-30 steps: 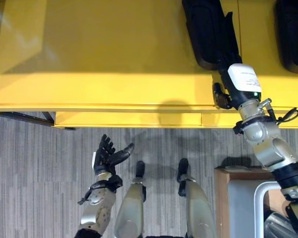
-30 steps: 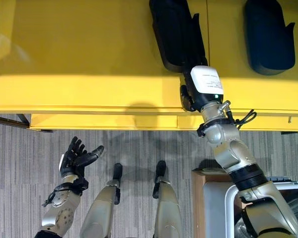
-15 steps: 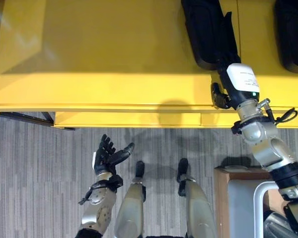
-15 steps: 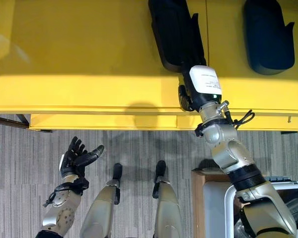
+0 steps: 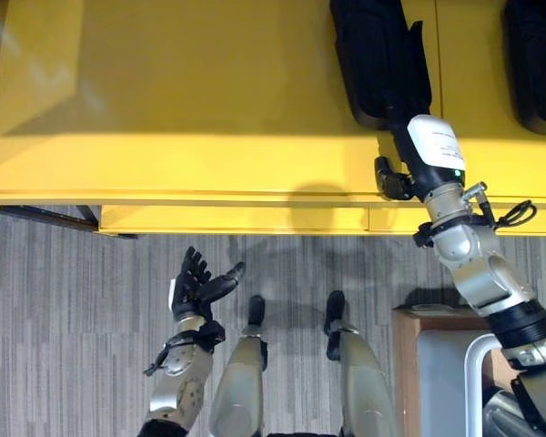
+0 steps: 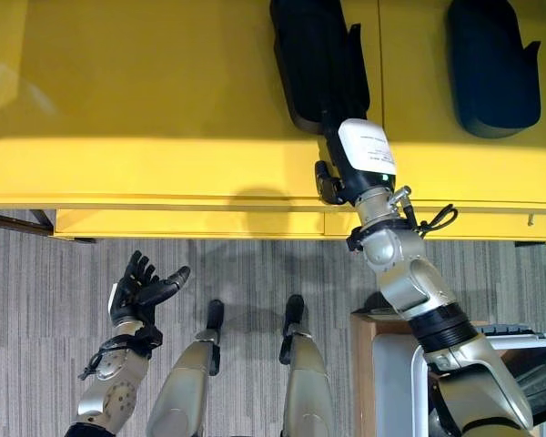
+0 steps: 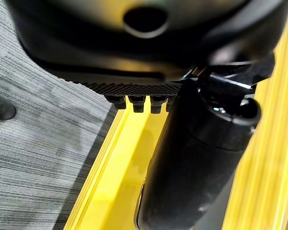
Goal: Move parts from the plastic box to the shelf.
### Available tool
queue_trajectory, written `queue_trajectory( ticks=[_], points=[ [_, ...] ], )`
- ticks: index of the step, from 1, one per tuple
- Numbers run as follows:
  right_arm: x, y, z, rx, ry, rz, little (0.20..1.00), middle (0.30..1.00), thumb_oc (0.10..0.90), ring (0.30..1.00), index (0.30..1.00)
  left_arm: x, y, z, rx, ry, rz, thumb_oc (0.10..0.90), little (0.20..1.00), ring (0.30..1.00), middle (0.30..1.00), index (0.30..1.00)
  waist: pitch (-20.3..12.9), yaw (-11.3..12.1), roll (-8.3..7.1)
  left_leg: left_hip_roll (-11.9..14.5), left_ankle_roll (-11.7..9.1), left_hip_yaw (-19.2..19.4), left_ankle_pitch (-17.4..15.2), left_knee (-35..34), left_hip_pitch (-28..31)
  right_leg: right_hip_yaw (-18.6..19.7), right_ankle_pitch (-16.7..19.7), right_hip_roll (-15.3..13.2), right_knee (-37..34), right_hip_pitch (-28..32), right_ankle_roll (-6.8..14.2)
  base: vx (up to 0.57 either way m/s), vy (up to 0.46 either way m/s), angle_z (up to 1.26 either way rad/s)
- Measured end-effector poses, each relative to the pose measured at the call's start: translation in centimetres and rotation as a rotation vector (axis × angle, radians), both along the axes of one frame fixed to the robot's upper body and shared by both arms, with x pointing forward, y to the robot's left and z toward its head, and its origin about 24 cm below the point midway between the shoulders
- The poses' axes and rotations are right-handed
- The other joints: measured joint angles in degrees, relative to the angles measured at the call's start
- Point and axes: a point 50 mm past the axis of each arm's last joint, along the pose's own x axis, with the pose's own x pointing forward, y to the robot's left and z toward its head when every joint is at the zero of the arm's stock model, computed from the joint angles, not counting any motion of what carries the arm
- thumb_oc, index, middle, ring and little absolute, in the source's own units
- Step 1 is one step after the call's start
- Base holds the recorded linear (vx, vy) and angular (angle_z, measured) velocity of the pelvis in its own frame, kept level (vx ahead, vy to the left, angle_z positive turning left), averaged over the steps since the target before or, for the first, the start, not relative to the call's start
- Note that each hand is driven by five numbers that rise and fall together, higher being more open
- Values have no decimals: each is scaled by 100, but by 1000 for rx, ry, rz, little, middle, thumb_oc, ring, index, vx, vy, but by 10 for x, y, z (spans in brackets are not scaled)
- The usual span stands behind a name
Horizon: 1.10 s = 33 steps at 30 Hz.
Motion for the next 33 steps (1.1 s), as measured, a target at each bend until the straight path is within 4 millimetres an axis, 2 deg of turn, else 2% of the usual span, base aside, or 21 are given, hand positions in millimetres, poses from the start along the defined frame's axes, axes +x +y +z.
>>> queue_trajectory(
  ticks=[7, 21, 33],
  points=[
    [-3, 11, -1, 24, -2, 45, 1000, 1000, 900, 1000, 1000, 0, 0, 0, -1, 1, 3, 900, 1000, 1000, 1000, 1000, 0, 15, 0, -1, -2, -1, 1, 8, 5, -1, 0, -1, 12, 5, 0, 0, 0, 0],
    [-4, 17, -8, 58, 17, 64, 1000, 1000, 900, 1000, 1000, 0, 0, 0, -1, 7, 19, 900, 1000, 1000, 1000, 1000, 0, 48, -1, -2, -3, -4, 1, 35, 19, -3, 0, -2, 29, 24, 0, 0, 0, 0],
    [-7, 19, -5, 60, 6, 76, 1000, 1000, 900, 1000, 1000, 0, 0, 0, 3, 7, 20, 900, 1000, 1000, 1000, 1000, 1, 59, -3, -1, -7, -2, -4, 56, 18, -1, -3, -2, 42, 24, -5, 0, 0, 0]
  ],
)
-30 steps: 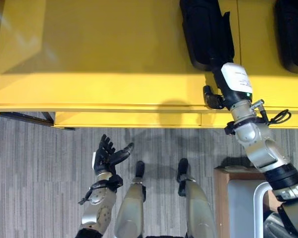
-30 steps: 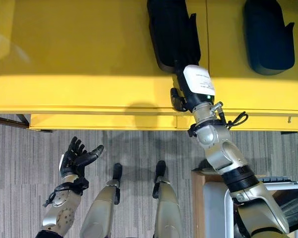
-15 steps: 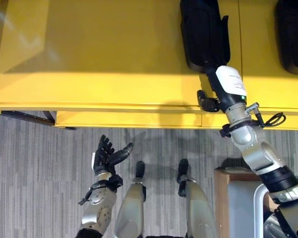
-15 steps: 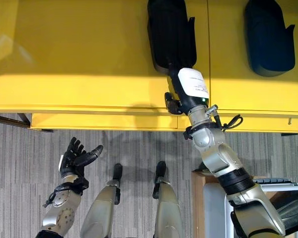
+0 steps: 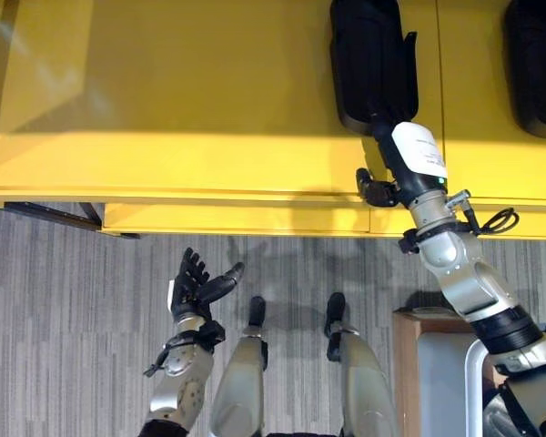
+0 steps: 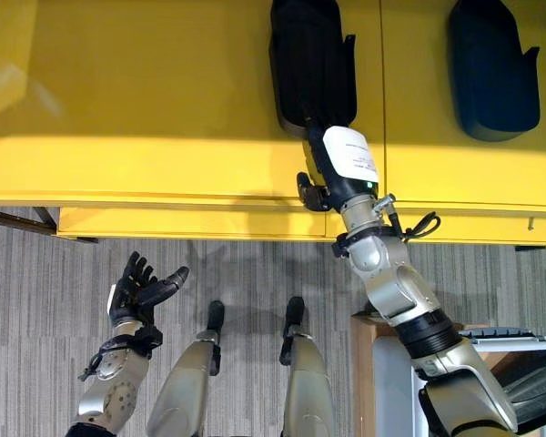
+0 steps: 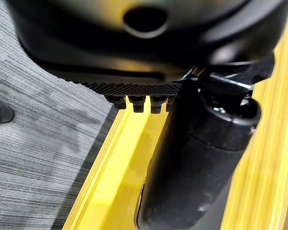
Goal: Move parts from the plastic box to the shelf.
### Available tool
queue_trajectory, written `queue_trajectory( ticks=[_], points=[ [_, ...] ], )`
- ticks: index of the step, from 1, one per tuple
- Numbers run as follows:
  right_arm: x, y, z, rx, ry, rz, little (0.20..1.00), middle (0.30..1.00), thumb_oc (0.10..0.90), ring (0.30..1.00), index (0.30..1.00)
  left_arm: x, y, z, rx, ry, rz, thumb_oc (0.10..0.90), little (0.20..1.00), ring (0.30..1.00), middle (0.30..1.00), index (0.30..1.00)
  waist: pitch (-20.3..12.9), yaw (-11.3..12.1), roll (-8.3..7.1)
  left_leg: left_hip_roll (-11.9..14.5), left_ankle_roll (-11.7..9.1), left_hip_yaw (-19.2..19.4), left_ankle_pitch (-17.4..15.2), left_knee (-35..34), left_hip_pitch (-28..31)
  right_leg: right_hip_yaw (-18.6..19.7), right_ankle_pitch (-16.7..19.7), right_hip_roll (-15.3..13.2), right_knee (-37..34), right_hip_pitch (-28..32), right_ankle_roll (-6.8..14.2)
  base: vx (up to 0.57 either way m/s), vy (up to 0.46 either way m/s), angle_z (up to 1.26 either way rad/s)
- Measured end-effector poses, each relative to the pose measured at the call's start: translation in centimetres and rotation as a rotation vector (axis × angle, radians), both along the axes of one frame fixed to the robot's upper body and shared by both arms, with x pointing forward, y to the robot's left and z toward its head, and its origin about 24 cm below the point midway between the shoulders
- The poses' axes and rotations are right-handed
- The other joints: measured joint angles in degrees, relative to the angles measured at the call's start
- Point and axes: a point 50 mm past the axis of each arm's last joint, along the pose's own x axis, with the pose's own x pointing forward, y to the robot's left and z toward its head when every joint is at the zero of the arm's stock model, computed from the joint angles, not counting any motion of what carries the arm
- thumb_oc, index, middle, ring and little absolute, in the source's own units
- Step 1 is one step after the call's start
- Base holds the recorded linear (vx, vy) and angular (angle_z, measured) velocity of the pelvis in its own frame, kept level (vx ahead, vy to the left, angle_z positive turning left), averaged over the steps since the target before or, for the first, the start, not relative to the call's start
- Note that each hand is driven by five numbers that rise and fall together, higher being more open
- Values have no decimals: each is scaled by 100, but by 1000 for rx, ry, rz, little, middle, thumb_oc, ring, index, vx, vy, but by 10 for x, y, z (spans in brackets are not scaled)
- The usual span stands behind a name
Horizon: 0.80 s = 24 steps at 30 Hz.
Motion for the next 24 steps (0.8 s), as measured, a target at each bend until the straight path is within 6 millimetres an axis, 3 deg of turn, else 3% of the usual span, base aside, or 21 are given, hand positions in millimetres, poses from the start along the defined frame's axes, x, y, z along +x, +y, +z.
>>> queue_trajectory(
  ticks=[3, 10, 14, 20, 24],
  points=[
    [-4, 3, 4, 3, -22, 18, 1000, 1000, 900, 1000, 1000, 0, 0, 0, 0, -1, 0, 900, 1000, 1000, 1000, 1000, 0, -3, -1, 0, 0, 1, -2, 2, 2, 1, 0, 0, 0, 1, 0, 0, 0, 0],
    [-19, 3, 47, -67, -269, -7, 1000, 1000, 900, 1000, 1000, 1, 1, 1, 3, -1, 6, 900, 1000, 1000, 1000, 1000, 2, -27, -4, -1, 2, 11, -7, 24, 7, 16, 1, 4, 11, 3, 1, 0, 0, 0],
    [-26, 4, 59, -86, -364, -20, 1000, 1000, 900, 1000, 1000, 1, 1, 0, 4, 7, 6, 900, 1000, 1000, 1000, 1000, 2, -51, -4, 0, 2, 15, -7, 27, 11, 19, 1, 6, 15, 5, 1, 0, 0, 0],
    [-31, 5, 54, -109, -381, -9, 1000, 1000, 900, 1000, 1000, 1, 1, 1, 41, 15, 8, 900, 1000, 1000, 1000, 1000, 2, -75, -4, 4, 3, 29, -12, 26, 64, 37, 1, 14, 17, 46, 1, 0, 0, 0],
    [-36, 0, 29, -89, -315, -23, 1000, 1000, 900, 1000, 1000, 0, 0, 0, 41, 17, 5, 900, 1000, 1000, 1000, 1000, 2, -67, -4, 6, 2, 28, -12, 0, 142, 29, 2, 15, -17, 132, 1, 11, 3, 0]
  ],
)
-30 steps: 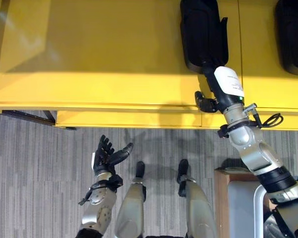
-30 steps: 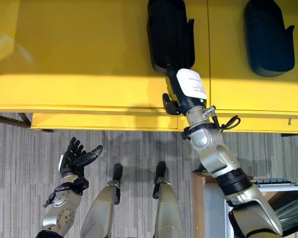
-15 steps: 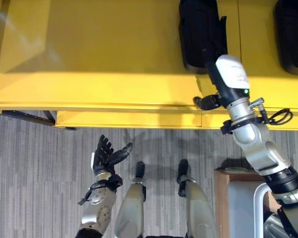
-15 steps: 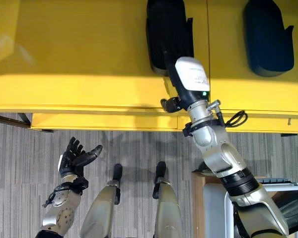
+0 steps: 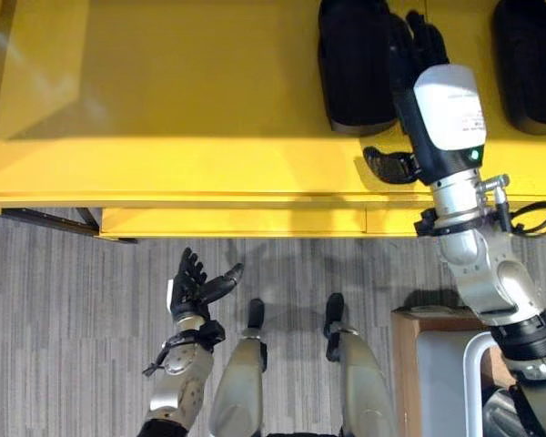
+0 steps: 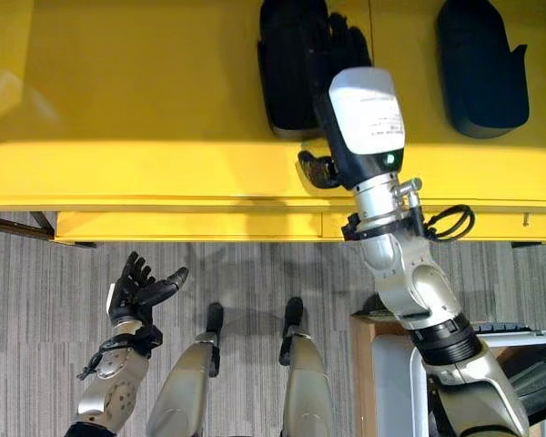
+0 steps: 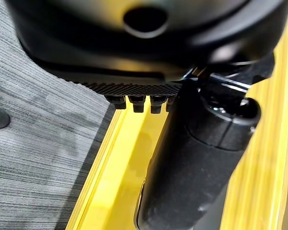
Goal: Move parts from the plastic box to the shelf.
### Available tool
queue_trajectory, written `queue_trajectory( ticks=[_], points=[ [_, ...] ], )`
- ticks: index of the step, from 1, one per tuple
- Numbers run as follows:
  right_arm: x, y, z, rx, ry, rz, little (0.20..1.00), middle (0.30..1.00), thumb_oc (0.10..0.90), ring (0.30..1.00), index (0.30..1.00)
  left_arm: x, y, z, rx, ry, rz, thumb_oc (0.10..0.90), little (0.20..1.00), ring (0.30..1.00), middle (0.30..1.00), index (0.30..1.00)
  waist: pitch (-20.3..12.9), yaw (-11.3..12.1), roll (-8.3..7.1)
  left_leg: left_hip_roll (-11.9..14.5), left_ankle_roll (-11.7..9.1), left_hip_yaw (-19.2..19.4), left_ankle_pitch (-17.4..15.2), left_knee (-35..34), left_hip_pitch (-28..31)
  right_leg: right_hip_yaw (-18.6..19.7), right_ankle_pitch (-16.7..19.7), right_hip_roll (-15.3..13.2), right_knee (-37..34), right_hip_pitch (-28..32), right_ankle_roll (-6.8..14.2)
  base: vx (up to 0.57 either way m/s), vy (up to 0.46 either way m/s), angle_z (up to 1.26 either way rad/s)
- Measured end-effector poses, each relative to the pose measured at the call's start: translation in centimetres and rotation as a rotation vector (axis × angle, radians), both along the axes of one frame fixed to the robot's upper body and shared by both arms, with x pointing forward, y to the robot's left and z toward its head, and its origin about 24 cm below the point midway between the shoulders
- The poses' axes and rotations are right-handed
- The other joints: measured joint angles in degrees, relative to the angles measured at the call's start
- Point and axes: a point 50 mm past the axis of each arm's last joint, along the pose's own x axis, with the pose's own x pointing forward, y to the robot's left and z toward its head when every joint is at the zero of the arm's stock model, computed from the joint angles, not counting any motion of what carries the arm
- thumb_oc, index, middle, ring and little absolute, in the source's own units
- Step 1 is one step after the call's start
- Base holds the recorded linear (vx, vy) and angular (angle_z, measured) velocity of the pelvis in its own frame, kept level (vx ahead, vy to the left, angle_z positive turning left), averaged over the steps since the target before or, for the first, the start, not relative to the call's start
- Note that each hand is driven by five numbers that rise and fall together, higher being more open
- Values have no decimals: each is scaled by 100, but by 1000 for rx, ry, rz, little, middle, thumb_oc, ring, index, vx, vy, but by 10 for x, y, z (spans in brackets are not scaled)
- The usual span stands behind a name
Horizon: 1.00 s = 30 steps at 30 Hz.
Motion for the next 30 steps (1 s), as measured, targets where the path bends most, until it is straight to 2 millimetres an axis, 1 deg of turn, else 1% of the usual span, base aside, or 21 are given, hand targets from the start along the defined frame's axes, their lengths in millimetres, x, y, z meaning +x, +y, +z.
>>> queue_trajectory(
  ticks=[1, 3, 5, 6, 7, 8, 9, 10, 13, 14, 15, 19, 20, 21, 22, 26, 27, 30],
  points=[
    [-5, 1, -21, 69, 67, 12, 1000, 1000, 900, 1000, 1000, -2, 0, -2, 0, 8, 1, 900, 1000, 1000, 1000, 1000, 0, -29, 0, 8, -1, 4, 1, -82, 173, -3, 6, 13, -90, 171, 7, 57, 15, -3],
    [-10, 1, -44, 187, 161, 45, 1000, 1000, 900, 1000, 1000, -3, -1, -3, -2, 12, 0, 900, 1000, 1000, 1000, 1000, -2, -57, 1, 16, 2, -6, 0, -190, 376, -16, 2, 17, -222, 376, 13, 67, 13, -2],
    [-14, 0, -62, 294, 246, 71, 1000, 1000, 900, 1000, 1000, -3, -1, -3, -1, 11, 0, 900, 1000, 1000, 1000, 1000, -3, -97, 4, 22, -1, -12, 7, -315, 541, -31, 20, 28, -397, 565, 51, 80, 17, 0],
    [-18, -1, -74, 390, 303, 99, 1000, 1000, 900, 1000, 1000, -3, 0, -3, -2, 14, 2, 900, 1000, 1000, 1000, 1000, -5, -144, 4, 24, 4, -17, 20, -399, 645, -46, 59, 34, -542, 705, 76, 69, 16, -3],
    [-22, -2, -85, 481, 359, 113, 1000, 1000, 900, 1000, 1000, -5, 1, -5, -2, 20, 5, 900, 1000, 1000, 1000, 1000, -9, -187, 8, 27, 12, -6, 37, -523, 798, -48, 139, 49, -724, 895, 95, 103, 44, -5],
    [-25, -4, -92, 521, 389, 114, 1000, 1000, 900, 1000, 1000, -6, 2, -6, -2, 24, 7, 900, 1000, 1000, 1000, 1000, -16, -204, 18, 31, 11, 5, 55, -611, 896, -48, 192, 60, -866, 1015, 108, 83, 59, -8],
    [-31, -8, -104, 593, 441, 117, 1000, 1000, 900, 1000, 1000, -8, 3, -7, -3, 28, 9, 900, 1000, 1000, 1000, 1000, -33, -266, 39, 29, 29, 43, 78, -752, 1073, -51, 303, 65, -1137, 1241, 139, 97, 97, -5],
    [-33, -8, -109, 638, 462, 122, 1000, 1000, 900, 1000, 1000, -12, 5, -8, -4, 35, 16, 900, 1000, 1000, 1000, 1000, -53, -282, 39, 29, 34, 46, 98, -846, 1167, -72, 394, 72, -1269, 1357, 142, 64, 92, -6],
    [-38, -10, -118, 796, 493, 152, 1000, 1000, 900, 1000, 1000, -17, 10, -11, -4, 47, 37, 900, 1000, 1000, 1000, 1000, -104, -332, 45, 14, 11, 139, 177, -1088, 1372, -41, 526, 74, -1555, 1529, 169, 57, 86, -15],
    [-40, -11, -121, 827, 514, 154, 1000, 1000, 900, 1000, 1000, -21, 13, -14, -4, 61, 43, 900, 1000, 1000, 1000, 1000, -185, -355, 69, 4, 28, 207, 276, -1344, 1545, -23, 625, 76, -1787, 1667, 194, 58, 117, -17],
    [-40, -12, -122, 855, 519, 160, 1000, 1000, 900, 1000, 1000, -23, 15, -16, -6, 68, 49, 900, 1000, 1000, 1000, 1000, -369, -376, 70, 0, 24, 218, 298, -1477, 1613, -27, 646, 83, -1893, 1717, 199, 46, 120, -13],
    [-40, -13, -122, 891, 522, 169, 1000, 1000, 900, 1000, 1000, -30, 13, -23, -35, 98, 64, 900, 1000, 1000, 1000, 1000, -803, -378, 84, -2, 28, 287, 330, -1685, 1811, -28, 647, 90, -2030, 1863, 201, 26, 104, -4],
    [-40, -13, -122, 904, 523, 177, 1000, 1000, 900, 1000, 1000, -31, 11, -28, -43, 119, 65, 900, 1000, 1000, 1000, 1000, -855, -378, 82, -10, 29, 291, 329, -1688, 1885, -28, 647, 86, -2051, 1946, 204, 23, 107, 0],
    [-41, -12, -123, 926, 529, 190, 1000, 1000, 900, 1000, 1000, -38, 10, -35, -44, 156, 64, 900, 1000, 1000, 1000, 1000, -1057, -381, 85, -11, 37, 295, 321, -1736, 1931, -29, 626, 82, -2060, 1977, 229, 19, 109, 2],
    [-41, -12, -123, 931, 533, 194, 1000, 1000, 900, 1000, 1000, -41, 10, -38, -44, 166, 63, 900, 1000, 1000, 1000, 1000, -1158, -398, 81, -15, 38, 291, 322, -1767, 1936, -28, 623, 79, -2071, 1976, 232, 10, 121, 1],
    [-41, -12, -124, 947, 542, 201, 1000, 1000, 900, 1000, 1000, -45, 10, -41, -41, 181, 58, 900, 1000, 1000, 1000, 1000, -1224, -429, 110, -61, 56, 292, 323, -1772, 2034, -31, 604, 28, -2049, 2064, 277, 8, 105, 2],
    [-45, -14, -129, 952, 555, 183, 1000, 1000, 900, 1000, 1000, -47, 9, -42, -41, 188, 51, 900, 1000, 1000, 1000, 1000, -1314, -463, 138, -118, 93, 280, 314, -1773, 2031, -29, 599, -29, -2049, 2069, 309, -5, 164, 8],
    [-52, -23, -140, 997, 564, 123, 1000, 1000, 900, 1000, 1000, -46, 7, -42, -9, 187, 18, 900, 1000, 1000, 1000, 1000, -1432, -490, 200, -226, 194, 271, 307, -1771, 2026, -25, 611, -139, -2035, 2066, 378, -30, 138, 5]
  ],
)
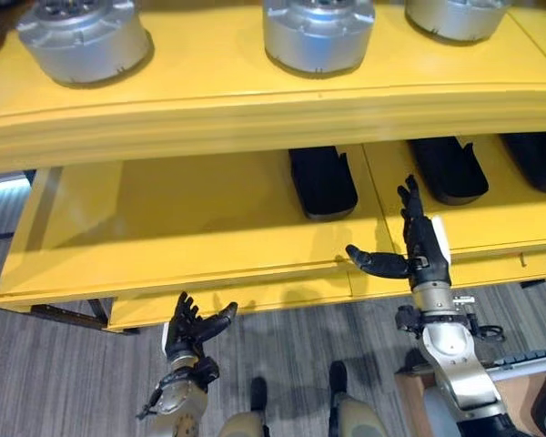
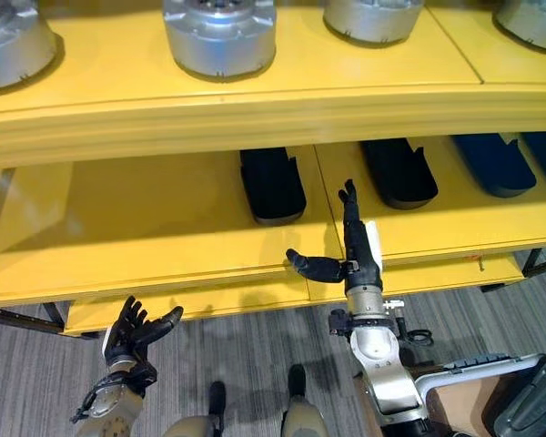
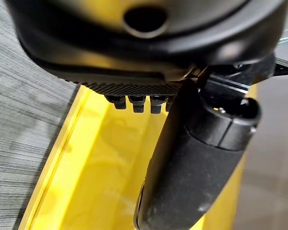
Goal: Move parts from the plastic box to the shelf.
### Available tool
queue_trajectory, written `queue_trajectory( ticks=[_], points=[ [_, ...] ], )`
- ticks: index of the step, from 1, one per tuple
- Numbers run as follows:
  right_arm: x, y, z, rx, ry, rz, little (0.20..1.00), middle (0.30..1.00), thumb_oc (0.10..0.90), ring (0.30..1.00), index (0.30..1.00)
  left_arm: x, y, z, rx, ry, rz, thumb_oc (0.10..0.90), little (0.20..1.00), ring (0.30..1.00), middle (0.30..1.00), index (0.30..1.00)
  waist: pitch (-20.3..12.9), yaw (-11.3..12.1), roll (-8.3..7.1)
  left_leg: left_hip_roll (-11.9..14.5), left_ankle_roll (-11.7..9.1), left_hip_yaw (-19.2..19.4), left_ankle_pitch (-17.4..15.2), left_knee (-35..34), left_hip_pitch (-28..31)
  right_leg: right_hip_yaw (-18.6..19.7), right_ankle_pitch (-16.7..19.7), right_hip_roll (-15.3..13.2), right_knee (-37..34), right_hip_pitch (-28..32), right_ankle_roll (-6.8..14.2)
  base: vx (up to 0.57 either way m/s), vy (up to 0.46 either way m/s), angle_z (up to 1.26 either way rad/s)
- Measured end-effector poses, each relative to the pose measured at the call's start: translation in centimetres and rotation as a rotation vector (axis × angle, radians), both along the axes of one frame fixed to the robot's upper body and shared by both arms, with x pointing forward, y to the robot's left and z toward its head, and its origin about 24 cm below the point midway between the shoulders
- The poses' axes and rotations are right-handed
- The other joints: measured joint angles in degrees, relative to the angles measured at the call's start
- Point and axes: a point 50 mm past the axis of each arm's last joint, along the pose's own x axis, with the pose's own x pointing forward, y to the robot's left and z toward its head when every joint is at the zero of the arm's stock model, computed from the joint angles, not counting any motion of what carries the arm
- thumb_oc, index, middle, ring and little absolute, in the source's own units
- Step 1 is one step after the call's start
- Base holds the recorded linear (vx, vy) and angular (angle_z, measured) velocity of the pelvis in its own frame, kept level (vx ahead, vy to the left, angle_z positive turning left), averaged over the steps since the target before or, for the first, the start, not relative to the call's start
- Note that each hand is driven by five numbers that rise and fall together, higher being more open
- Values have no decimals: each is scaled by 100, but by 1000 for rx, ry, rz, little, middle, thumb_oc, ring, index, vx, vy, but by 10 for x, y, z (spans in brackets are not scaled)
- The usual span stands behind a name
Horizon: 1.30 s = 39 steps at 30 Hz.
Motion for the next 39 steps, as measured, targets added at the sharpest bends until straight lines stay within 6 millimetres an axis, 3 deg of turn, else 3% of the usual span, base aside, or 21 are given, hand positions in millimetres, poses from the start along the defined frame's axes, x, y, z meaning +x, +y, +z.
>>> queue_trajectory(
  ticks=[4, 6, 7, 8, 9, 10, 11, 12, 13, 14, 16, 17, 18, 20, 24, 27, 31, 36, 39],
  points=[
    [-8, -8, -9, -2, 37, -37, 1000, 1000, 900, 1000, 1000, 0, -3, -1, 6, 13, -20, 900, 1000, 1000, 1000, 1000, -121, -119, 1, -207, 103, 125, 71, 5, -129, 152, 91, -146, 65, -243, 148, -62, 101, -14],
    [-8, -7, -10, 13, 39, -49, 1000, 1000, 900, 1000, 1000, -4, 0, -3, 12, 26, -5, 900, 1000, 1000, 1000, 1000, -125, -154, -44, -336, 173, 387, 81, 20, -165, 401, 219, -226, 104, -455, 236, -120, 130, -64],
    [-7, -4, -11, 29, 39, -50, 1000, 1000, 900, 1000, 1000, -5, 3, -3, 18, 29, 7, 900, 1000, 1000, 1000, 1000, -118, -90, -71, -367, 205, 606, 81, 53, -181, 307, 421, -192, 148, -629, 254, -111, 135, -119],
    [1, 4, -11, 43, 35, -28, 1000, 1000, 900, 1000, 1000, -10, 9, -5, 32, 39, 39, 900, 1000, 1000, 1000, 1000, -105, 69, -94, -292, 298, 999, 13, 153, -234, 47, 991, -5, 115, -893, 263, -86, 83, -184],
    [8, 12, -10, 43, 32, 0, 1000, 1000, 900, 1000, 1000, -15, 18, -6, 41, 54, 81, 900, 1000, 1000, 1000, 1000, -88, 167, -56, -68, 410, 1314, -78, 228, -296, -414, 1307, 62, -141, -959, 331, -15, 55, -158],
    [8, 8, -13, 40, 44, -16, 1000, 1000, 900, 1000, 1000, -15, 18, -9, 32, 65, 100, 900, 1000, 1000, 1000, 1000, -73, 83, 16, 0, 428, 1342, -69, 289, -295, -1276, 1011, -96, 86, -835, 322, -16, 26, -82],
    [7, 3, -18, 29, 69, -39, 1000, 1000, 900, 1000, 1000, -16, 15, -11, 13, 70, 112, 900, 1000, 1000, 1000, 1000, -86, 51, 105, 79, 413, 1370, -21, 305, -266, -1808, 385, -287, 798, -736, -49, -15, 29, -46],
    [7, -1, -24, 19, 100, -53, 1000, 1000, 900, 1000, 1000, -15, 13, -10, 8, 59, 109, 900, 1000, 1000, 1000, 1000, -70, 201, 209, 298, 433, 1546, -37, 317, -156, -1777, -395, -508, 2043, -616, -22, -81, 9, -58],
    [7, 1, -23, 21, 96, -46, 1000, 1000, 900, 1000, 1000, -14, 15, -9, 13, 53, 104, 900, 1000, 1000, 1000, 1000, -64, 256, 209, 373, 426, 1607, -34, 321, -147, -1690, -634, -621, 2395, -464, 37, -81, -43, -86],
    [6, 3, -20, 22, 84, -34, 1000, 1000, 900, 1000, 1000, -13, 13, -6, 16, 42, 78, 900, 1000, 1000, 1000, 1000, -68, 328, 173, 467, 346, 1748, 52, 304, -95, -1483, -1108, -831, 3036, -165, 162, -53, -52, -65],
    [7, 7, -15, 23, 61, -11, 1000, 1000, 900, 1000, 1000, -15, 15, -3, 27, 31, 63, 900, 1000, 1000, 1000, 1000, -109, 401, 134, 490, 273, 1894, 127, 267, -108, -1376, -1225, -885, 2730, 105, 197, -39, -79, -64],
    [7, 10, -10, 25, 40, 3, 1000, 1000, 900, 1000, 1000, -15, 15, -2, 25, 25, 61, 900, 1000, 1000, 1000, 1000, -124, 452, 88, 464, 163, 1991, 215, 185, -107, -1388, -1336, -797, 2149, 295, 355, -44, -143, -77],
    [9, 10, -7, 19, 30, 9, 1000, 1000, 900, 1000, 1000, -15, 13, -1, 20, 23, 59, 900, 1000, 1000, 1000, 1000, -126, 464, 102, 433, 85, 1986, 302, 87, -111, -1472, -1419, -679, 1700, 422, 318, -46, -166, -82],
    [7, 5, -11, -8, 51, 1, 1000, 1000, 900, 1000, 1000, -20, 7, -6, -13, 34, 55, 900, 1000, 1000, 1000, 1000, -200, 355, 276, 637, -69, 2022, 452, -10, -114, -1359, -1235, -341, 1124, 451, 222, -39, -210, -68],
    [-6, -14, -24, -52, 117, -49, 1000, 1000, 900, 1000, 1000, -23, -1, -11, -53, 45, 44, 900, 1000, 1000, 1000, 1000, -256, 161, 296, 956, -229, 2126, 498, 38, -122, -1046, -938, 73, 549, 519, 113, -23, -274, -48],
    [-12, -19, -28, -57, 136, -65, 1000, 1000, 900, 1000, 1000, -22, 0, -10, -52, 42, 46, 900, 1000, 1000, 1000, 1000, -290, 105, 282, 1057, -267, 2257, 476, 93, -115, -920, -824, 188, 399, 512, 64, -24, -165, -30],
    [-19, -23, -34, -59, 160, -81, 1000, 1000, 900, 1000, 1000, -23, -2, -11, -57, 45, 43, 900, 1000, 1000, 1000, 1000, -379, -159, 348, 1167, -375, 2270, 563, 90, -110, -916, -645, 304, 101, 646, 14, -29, -201, -8],
    [-28, -27, -41, -69, 188, -106, 1000, 1000, 900, 1000, 1000, -24, -2, -11, -56, 44, 25, 900, 1000, 1000, 1000, 1000, -543, -209, 446, 1336, -442, 2363, 626, 115, -90, -762, -561, 532, -118, 658, -89, -36, -226, -19],
    [-29, -28, -41, -58, 183, -119, 1000, 1000, 900, 1000, 1000, -26, 0, -13, -44, 54, 20, 900, 1000, 1000, 1000, 1000, -533, -250, 397, 1504, -277, 2185, 760, 406, 20, -417, -585, 644, -74, 704, -233, -41, -168, -51]
  ],
)
